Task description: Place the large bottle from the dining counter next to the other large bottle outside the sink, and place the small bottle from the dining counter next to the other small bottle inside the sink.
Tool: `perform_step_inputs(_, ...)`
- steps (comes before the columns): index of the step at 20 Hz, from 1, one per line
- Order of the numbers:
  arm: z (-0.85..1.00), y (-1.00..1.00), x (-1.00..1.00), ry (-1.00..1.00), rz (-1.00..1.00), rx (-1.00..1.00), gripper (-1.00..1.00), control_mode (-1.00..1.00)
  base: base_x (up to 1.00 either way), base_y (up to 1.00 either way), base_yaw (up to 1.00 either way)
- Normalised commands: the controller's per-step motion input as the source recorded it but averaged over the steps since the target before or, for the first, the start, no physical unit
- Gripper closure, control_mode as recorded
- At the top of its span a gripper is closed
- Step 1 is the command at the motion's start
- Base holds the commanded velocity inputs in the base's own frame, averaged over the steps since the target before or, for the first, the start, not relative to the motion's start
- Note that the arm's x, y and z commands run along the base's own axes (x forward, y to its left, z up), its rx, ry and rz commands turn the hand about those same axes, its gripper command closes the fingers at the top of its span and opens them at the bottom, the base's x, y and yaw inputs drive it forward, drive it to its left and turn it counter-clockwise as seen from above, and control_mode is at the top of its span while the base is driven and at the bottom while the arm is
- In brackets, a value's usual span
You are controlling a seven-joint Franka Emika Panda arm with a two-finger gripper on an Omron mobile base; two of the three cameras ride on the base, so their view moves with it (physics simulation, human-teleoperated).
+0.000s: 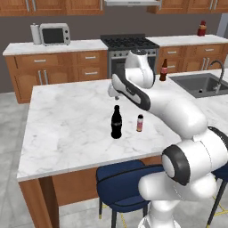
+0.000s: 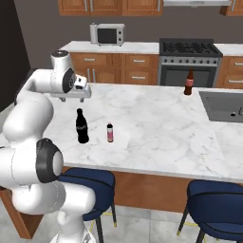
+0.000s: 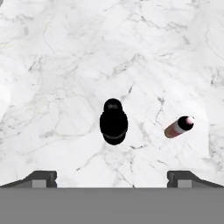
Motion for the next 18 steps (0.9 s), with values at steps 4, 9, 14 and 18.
perform_step_inputs(4,0.00,0.02,0.11,0.23,0.00,0.00,-1.00,-1.00,0.00,0.00,0.00)
perform_step_inputs(9,0.00,0.05,0.15,0.12,0.00,-0.01,-1.00,-1.00,0.00,0.00,0.00)
perform_step_inputs(14,-0.04,0.06,0.33,0.05,0.00,-0.01,-1.00,-1.00,0.00,0.00,0.00)
perform_step_inputs(18,-0.21,0.01,0.24,0.00,0.00,0.00,-1.00,-1.00,0.00,0.00,0.00)
